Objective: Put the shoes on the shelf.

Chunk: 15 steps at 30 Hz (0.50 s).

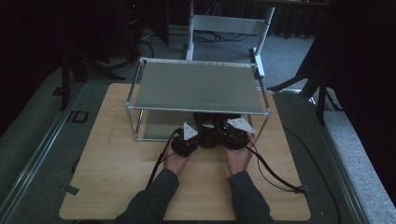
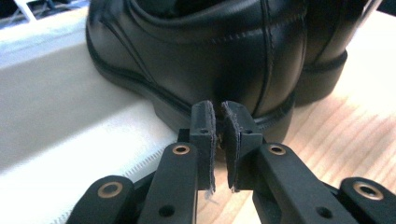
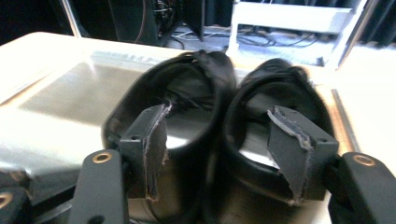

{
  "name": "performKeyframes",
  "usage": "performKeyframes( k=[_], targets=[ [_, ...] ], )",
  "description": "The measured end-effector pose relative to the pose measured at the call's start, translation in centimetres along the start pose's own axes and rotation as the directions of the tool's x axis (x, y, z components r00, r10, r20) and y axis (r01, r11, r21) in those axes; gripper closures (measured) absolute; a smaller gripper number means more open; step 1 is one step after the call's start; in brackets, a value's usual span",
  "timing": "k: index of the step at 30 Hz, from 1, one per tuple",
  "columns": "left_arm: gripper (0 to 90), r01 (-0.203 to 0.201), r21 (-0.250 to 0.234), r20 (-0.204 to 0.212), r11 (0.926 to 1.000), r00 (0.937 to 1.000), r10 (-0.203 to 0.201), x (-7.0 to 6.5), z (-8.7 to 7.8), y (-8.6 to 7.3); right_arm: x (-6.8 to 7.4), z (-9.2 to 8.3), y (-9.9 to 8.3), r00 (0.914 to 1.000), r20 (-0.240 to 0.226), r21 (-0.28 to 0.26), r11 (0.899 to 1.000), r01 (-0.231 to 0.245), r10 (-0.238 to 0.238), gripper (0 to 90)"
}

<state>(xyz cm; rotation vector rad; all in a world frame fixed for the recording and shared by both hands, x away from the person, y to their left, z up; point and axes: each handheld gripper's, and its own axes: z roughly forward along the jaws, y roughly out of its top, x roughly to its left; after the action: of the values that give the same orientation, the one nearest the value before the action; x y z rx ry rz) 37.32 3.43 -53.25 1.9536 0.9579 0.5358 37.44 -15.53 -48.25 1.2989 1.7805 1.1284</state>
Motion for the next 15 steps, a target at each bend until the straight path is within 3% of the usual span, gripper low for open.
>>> performKeyframes(
  k=[8, 9, 11, 15],
  targets=[
    [81.6, 0.011, 0.015, -0.024, 0.9998, 0.9997, -0.011, 0.5, 0.2, 0.1, -1.6, -1.8, -0.2, 0.9989, 0.011, 0.015, 0.999, 0.046, -0.046, 27.0],
    [81.0, 0.032, 0.022, -0.036, 0.9993, 0.9989, -0.031, 0.9, 0.5, -0.1, -2.4, -1.5, -1.1, 0.9997, -0.001, 0.054, 0.998, 0.026, -0.026, 22.4],
    [80.5, 0.045, 0.030, -0.039, 0.9985, 0.9983, -0.043, 1.3, 0.8, -0.1, -2.9, -1.0, -1.7, 1.0000, -0.001, 0.086, 0.996, 0.007, -0.007, 20.1],
    [80.4, 0.084, 0.042, -0.031, 0.9956, 0.9961, -0.083, 2.1, 1.4, 0.0, -3.3, 0.0, -2.3, 0.9994, -0.028, 0.113, 0.993, -0.017, 0.020, 19.6]
  ],
)
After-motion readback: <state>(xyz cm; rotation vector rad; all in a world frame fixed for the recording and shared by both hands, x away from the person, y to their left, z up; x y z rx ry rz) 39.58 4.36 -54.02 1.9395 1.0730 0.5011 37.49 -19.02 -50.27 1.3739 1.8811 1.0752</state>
